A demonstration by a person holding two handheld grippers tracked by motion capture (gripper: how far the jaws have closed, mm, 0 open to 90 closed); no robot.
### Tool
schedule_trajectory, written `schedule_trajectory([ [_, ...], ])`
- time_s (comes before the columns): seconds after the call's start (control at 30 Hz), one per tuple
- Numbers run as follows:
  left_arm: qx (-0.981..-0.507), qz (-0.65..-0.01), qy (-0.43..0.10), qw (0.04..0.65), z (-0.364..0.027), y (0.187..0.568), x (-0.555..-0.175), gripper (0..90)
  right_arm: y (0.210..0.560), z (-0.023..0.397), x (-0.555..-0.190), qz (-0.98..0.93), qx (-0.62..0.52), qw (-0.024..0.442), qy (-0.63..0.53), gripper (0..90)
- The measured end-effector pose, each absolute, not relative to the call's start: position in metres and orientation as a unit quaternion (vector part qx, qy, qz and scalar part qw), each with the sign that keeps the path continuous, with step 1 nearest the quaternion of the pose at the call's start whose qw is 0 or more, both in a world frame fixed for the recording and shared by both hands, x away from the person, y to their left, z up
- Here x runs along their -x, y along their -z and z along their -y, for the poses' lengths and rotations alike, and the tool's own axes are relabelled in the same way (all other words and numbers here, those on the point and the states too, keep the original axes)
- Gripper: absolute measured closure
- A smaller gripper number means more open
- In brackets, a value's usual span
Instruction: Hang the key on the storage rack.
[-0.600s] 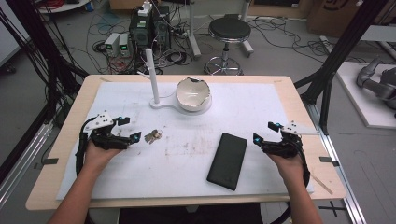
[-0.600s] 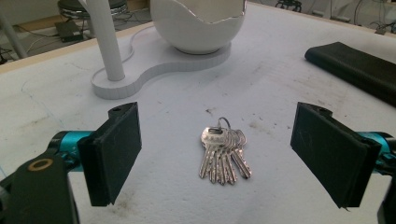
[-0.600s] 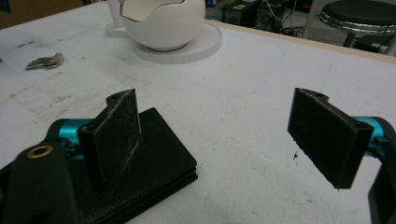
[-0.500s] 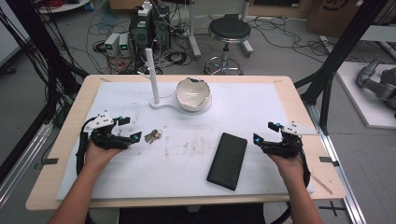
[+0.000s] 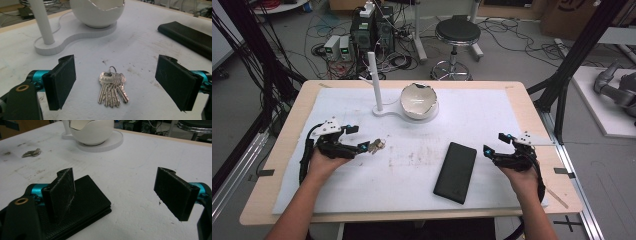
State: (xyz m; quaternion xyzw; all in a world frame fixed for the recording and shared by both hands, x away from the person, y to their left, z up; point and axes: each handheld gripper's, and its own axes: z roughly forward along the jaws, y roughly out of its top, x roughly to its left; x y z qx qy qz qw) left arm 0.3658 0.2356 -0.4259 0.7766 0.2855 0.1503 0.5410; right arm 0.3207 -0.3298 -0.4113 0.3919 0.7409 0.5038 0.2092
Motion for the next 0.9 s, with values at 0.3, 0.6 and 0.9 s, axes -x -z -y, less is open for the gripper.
schedule_trajectory([
  [0.3,-0.805,-0.272,-0.117,0.515,-0.204,0.425,-0.394,23.0,0.413,0.328,-0.316,-0.749,-0.389,0.201,-0.497,17.2],
  [0.6,-0.844,-0.266,-0.11,0.452,-0.181,0.435,-0.409,47.7,0.416,0.33,-0.312,-0.756,-0.387,0.197,-0.49,17.3],
  [0.9,-0.868,-0.256,-0.111,0.411,-0.183,0.441,-0.411,76.2,0.418,0.33,-0.311,-0.759,-0.387,0.196,-0.486,17.3],
])
